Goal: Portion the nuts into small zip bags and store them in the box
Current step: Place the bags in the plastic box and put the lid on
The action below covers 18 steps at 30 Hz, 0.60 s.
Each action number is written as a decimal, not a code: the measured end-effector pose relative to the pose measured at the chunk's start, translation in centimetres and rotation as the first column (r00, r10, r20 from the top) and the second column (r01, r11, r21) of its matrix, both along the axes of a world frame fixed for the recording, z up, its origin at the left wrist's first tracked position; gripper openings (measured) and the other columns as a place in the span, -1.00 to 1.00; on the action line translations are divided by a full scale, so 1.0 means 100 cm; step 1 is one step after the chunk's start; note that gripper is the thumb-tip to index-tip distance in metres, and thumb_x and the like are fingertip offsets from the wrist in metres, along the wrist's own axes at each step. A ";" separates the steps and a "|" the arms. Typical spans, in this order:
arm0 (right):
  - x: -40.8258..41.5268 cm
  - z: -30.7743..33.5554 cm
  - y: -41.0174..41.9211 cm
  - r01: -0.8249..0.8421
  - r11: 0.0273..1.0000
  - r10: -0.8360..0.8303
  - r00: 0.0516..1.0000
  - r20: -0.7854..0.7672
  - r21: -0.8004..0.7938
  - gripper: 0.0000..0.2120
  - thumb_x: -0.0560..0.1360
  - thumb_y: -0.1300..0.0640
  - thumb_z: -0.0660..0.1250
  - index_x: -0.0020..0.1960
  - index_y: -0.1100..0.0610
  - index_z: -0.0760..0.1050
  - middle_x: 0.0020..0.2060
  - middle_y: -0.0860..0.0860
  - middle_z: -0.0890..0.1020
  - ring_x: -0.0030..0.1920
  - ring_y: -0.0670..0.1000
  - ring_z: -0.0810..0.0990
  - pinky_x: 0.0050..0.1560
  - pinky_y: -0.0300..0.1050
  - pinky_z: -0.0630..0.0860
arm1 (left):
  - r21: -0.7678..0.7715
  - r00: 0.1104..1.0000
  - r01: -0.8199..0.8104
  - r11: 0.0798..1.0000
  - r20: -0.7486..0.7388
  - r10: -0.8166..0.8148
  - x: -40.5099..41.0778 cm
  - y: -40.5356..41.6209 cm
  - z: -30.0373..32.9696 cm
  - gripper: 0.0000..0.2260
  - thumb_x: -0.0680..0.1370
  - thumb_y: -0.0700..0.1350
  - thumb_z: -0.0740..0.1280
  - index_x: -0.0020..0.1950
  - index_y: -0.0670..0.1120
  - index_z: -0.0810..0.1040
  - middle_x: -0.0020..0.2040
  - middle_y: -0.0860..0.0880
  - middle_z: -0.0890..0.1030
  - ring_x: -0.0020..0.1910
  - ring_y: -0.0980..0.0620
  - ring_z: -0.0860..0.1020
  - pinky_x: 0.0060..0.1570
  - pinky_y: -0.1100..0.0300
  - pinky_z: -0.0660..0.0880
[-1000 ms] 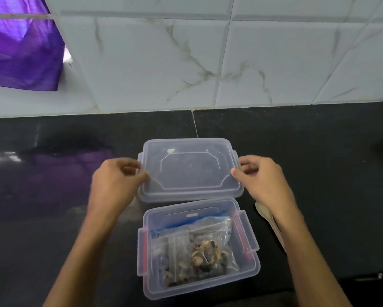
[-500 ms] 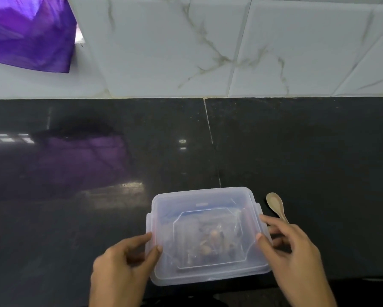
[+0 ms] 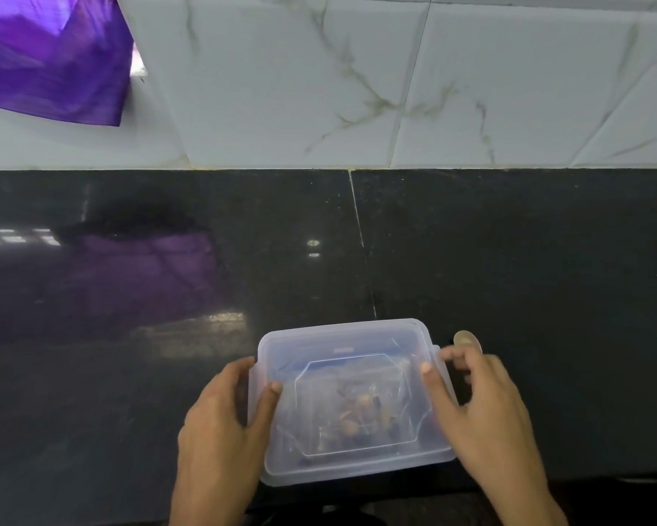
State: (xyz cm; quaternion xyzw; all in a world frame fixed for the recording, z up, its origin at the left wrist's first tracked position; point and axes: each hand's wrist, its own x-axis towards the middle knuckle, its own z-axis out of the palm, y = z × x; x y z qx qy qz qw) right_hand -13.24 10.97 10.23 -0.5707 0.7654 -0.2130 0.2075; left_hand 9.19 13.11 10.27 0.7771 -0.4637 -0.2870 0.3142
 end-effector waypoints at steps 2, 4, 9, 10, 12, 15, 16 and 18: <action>0.003 -0.004 -0.018 -0.011 1.000 0.011 0.999 0.033 0.003 -0.62 0.55 -0.18 0.07 0.29 -0.05 0.35 0.13 -0.12 0.43 0.03 -0.17 0.45 -0.06 -0.28 0.41 | -0.015 0.999 0.030 0.999 0.030 -0.030 -0.004 -0.012 -0.006 -0.72 0.56 0.14 0.21 0.22 0.08 0.48 0.05 0.11 0.56 -0.04 0.08 0.51 0.00 0.10 0.47; 0.009 -0.005 -0.039 -0.023 1.000 0.022 0.997 0.076 0.017 -0.61 0.61 -0.12 -0.03 0.22 0.07 0.41 -0.09 -0.10 0.48 -0.11 -0.16 0.48 -0.23 -0.35 0.36 | -0.012 0.997 0.045 0.999 0.055 -0.044 -0.008 -0.026 -0.011 -0.70 0.60 0.14 0.07 0.06 0.01 0.49 -0.05 0.08 0.57 -0.14 0.06 0.51 -0.13 0.08 0.43; 0.020 -0.014 -0.066 -0.018 0.990 0.012 0.999 0.040 0.138 -0.53 0.65 -0.05 -0.14 0.14 0.15 0.47 -0.23 -0.08 0.47 -0.16 -0.12 0.46 -0.12 -0.26 0.33 | 0.015 0.993 0.078 0.997 0.089 -0.079 -0.012 -0.046 -0.022 -0.66 0.63 0.10 -0.08 -0.17 -0.05 0.32 -0.18 0.00 0.46 -0.26 0.06 0.45 -0.21 0.04 0.38; 0.021 -0.014 -0.066 -0.011 0.989 0.000 0.997 0.075 0.151 -0.54 0.65 -0.05 -0.14 0.20 0.14 0.44 -0.16 -0.06 0.48 -0.10 -0.10 0.46 -0.05 -0.22 0.33 | 0.030 0.993 0.082 0.996 0.082 -0.085 -0.012 -0.047 -0.023 -0.67 0.63 0.11 -0.09 -0.18 -0.04 0.28 -0.18 0.00 0.44 -0.27 0.06 0.45 -0.22 0.04 0.37; 0.020 -0.014 -0.068 -0.013 0.982 -0.008 0.994 0.109 0.189 -0.56 0.65 -0.06 -0.16 0.22 0.12 0.41 -0.06 -0.03 0.50 0.00 -0.06 0.50 0.05 -0.15 0.34 | 0.078 0.995 0.068 0.995 0.072 -0.073 -0.013 -0.048 -0.023 -0.68 0.62 0.12 -0.10 -0.20 -0.01 0.23 -0.19 0.02 0.42 -0.28 0.06 0.44 -0.24 0.06 0.34; 0.020 -0.016 -0.070 -0.012 0.976 -0.017 0.991 0.131 0.220 -0.62 0.65 -0.05 -0.14 0.10 0.06 0.41 -0.03 -0.01 0.54 0.09 0.02 0.54 0.17 -0.02 0.42 | 0.119 0.996 0.036 0.992 0.079 -0.045 -0.014 -0.049 -0.023 -0.68 0.62 0.15 -0.10 -0.19 0.00 0.22 -0.20 0.06 0.42 -0.27 0.00 0.46 -0.22 0.04 0.35; 0.020 -0.017 -0.071 -0.011 0.976 -0.023 0.988 0.150 0.218 -0.66 0.65 -0.04 -0.12 0.02 0.05 0.39 -0.03 0.01 0.55 0.07 0.03 0.54 0.17 0.02 0.44 | 0.115 0.995 0.032 0.993 0.087 -0.042 -0.014 -0.049 -0.024 -0.69 0.62 0.15 -0.09 -0.18 0.00 0.22 -0.19 0.06 0.42 -0.27 -0.01 0.46 -0.21 0.03 0.35; 0.019 -0.017 -0.071 0.006 0.978 -0.050 0.977 0.208 0.207 -0.69 0.65 -0.05 -0.08 -0.07 0.04 0.37 -0.10 0.01 0.54 0.02 0.03 0.52 0.10 0.01 0.44 | 0.075 0.996 0.033 0.997 0.076 -0.038 -0.015 -0.048 -0.025 -0.69 0.63 0.14 -0.05 -0.20 -0.01 0.23 -0.20 0.06 0.43 -0.27 -0.02 0.43 -0.21 0.04 0.32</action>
